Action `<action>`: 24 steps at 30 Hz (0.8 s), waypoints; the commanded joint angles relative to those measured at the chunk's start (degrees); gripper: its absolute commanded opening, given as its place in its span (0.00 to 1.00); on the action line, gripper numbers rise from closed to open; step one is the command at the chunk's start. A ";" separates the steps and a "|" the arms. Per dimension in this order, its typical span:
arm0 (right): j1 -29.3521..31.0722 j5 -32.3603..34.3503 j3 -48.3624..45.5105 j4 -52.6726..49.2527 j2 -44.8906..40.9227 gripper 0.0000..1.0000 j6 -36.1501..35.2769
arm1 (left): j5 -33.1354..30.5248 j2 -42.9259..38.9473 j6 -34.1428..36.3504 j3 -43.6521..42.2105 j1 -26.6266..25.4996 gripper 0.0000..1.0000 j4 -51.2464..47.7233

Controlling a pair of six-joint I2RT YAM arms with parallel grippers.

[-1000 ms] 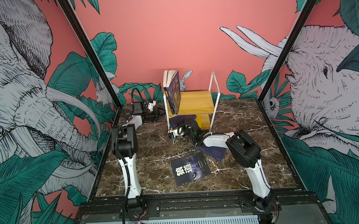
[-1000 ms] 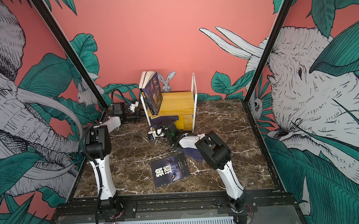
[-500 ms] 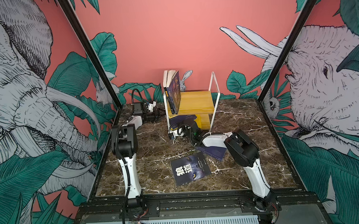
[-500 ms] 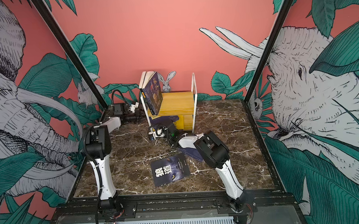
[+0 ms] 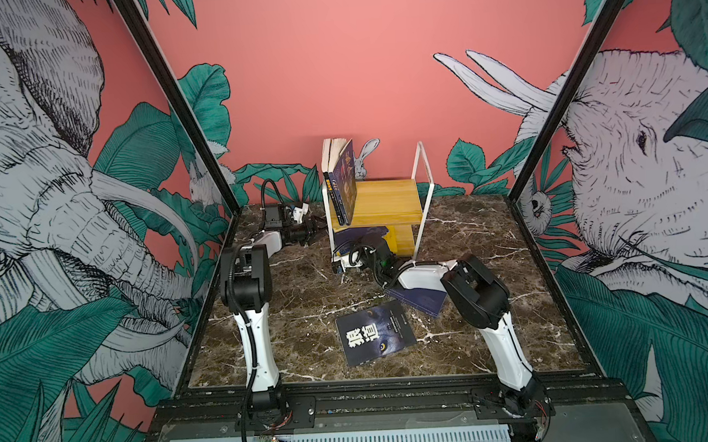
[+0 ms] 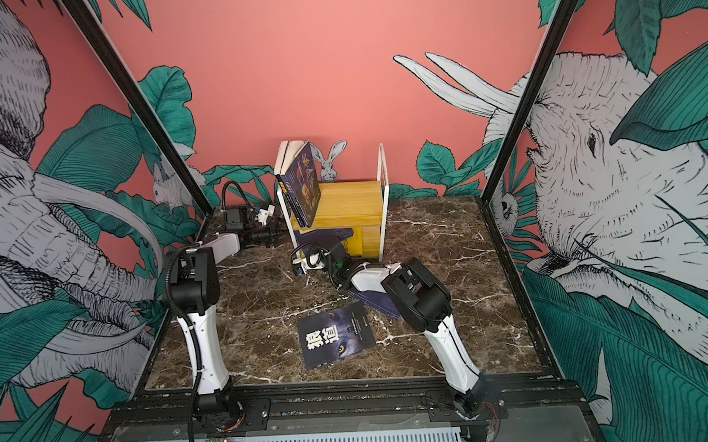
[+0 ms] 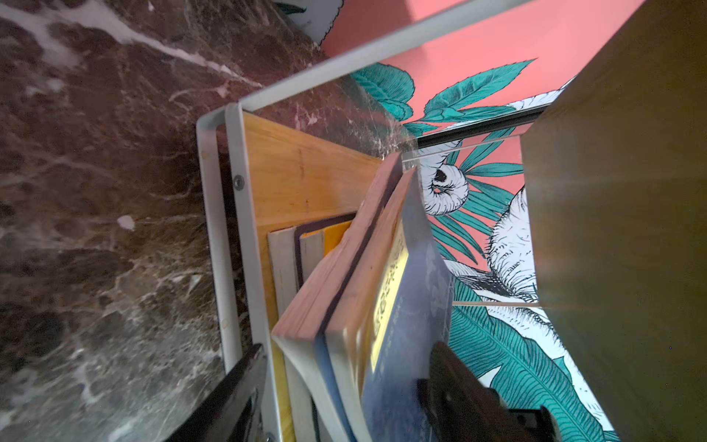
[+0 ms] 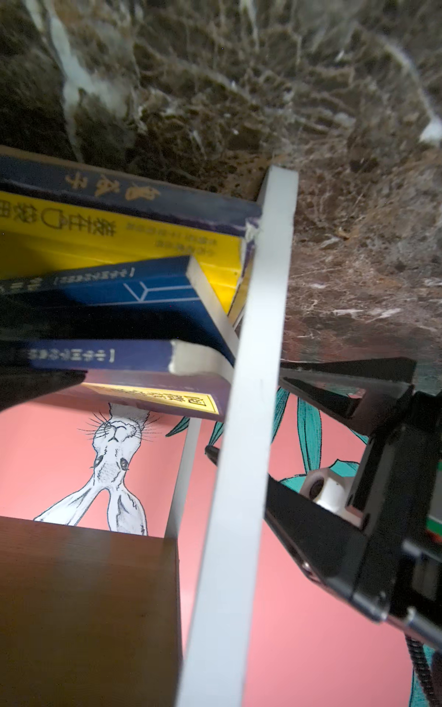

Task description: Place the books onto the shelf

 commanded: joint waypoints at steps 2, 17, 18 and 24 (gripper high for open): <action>-0.19 -0.27 1.57 2.52 0.94 0.00 -0.49 | 1.96 -0.53 -4.54 -0.12 -0.55 0.64 6.25; -0.19 -0.72 1.74 2.17 1.00 0.00 -0.57 | 1.53 1.18 -4.05 1.37 -0.63 0.47 4.46; -0.24 -0.68 1.61 2.09 0.96 0.00 -0.49 | 1.34 1.32 -3.76 1.61 -0.68 0.46 3.98; -0.16 -0.46 1.75 1.90 0.99 0.00 -0.58 | 1.51 2.45 -3.59 3.50 -0.71 0.31 3.36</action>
